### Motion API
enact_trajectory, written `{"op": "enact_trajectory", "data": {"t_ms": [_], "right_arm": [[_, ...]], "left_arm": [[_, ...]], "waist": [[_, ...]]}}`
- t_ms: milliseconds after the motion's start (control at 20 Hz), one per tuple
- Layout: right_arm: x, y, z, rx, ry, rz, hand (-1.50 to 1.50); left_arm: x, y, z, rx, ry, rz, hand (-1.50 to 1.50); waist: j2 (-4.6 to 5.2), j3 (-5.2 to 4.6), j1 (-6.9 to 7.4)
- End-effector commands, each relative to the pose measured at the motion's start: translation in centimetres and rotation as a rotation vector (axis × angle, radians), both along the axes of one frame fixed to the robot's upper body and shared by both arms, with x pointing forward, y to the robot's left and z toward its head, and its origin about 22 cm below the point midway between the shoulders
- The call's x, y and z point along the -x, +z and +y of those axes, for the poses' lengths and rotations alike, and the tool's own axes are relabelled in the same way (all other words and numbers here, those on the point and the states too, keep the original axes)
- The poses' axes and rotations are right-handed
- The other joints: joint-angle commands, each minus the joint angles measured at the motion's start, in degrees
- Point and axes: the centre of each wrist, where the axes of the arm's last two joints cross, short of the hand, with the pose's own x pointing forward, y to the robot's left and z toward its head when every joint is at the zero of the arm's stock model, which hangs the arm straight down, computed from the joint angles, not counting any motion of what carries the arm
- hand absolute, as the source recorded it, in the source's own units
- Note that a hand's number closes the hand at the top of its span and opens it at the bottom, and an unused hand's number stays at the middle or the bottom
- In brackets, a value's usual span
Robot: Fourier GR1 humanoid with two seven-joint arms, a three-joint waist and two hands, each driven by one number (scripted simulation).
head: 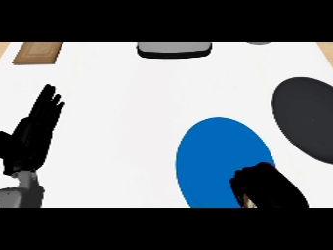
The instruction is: Pick the cupcake from the plate and place it in the pan
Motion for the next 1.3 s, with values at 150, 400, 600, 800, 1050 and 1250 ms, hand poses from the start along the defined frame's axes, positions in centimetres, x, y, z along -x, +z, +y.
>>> {"op": "enact_trajectory", "data": {"t_ms": [150, 400, 600, 800, 1050, 1250], "right_arm": [[4.2, 7.9, -2.8, -0.082, 0.034, -0.41, 1.5], [7.3, 12.4, -4.4, -0.149, -0.005, -0.619, 1.5], [8.5, 14.5, -5.4, -0.158, -0.025, -0.618, 1.5], [6.9, 14.3, -6.8, -0.195, -0.098, -0.617, 1.5], [4.0, 14.2, -9.7, -0.25, -0.232, -0.64, 1.5], [1.8, 15.3, -13.8, -0.322, -0.3, -0.652, 1.5]], "left_arm": [[-0.1, 0.1, 1.0, 0.0, 0.011, 0.012, 0.0], [-0.2, 0.0, 1.2, 0.003, 0.027, -0.013, 0.0], [0.3, 0.3, 0.3, 0.003, 0.014, -0.008, 0.0], [-0.7, 1.8, 0.4, -0.009, -0.013, -0.002, 0.0], [-0.6, 1.1, 0.0, 0.002, -0.033, -0.011, 0.0], [0.3, 0.7, -0.2, -0.006, -0.027, -0.002, 0.0]], "waist": [[-0.12, 0.03, -1.31], [-0.01, 0.08, -0.91], [0.03, 0.04, -0.44], [0.27, 0.05, 0.36], [0.36, 0.07, 1.08], [0.39, 0.09, 1.52]]}}
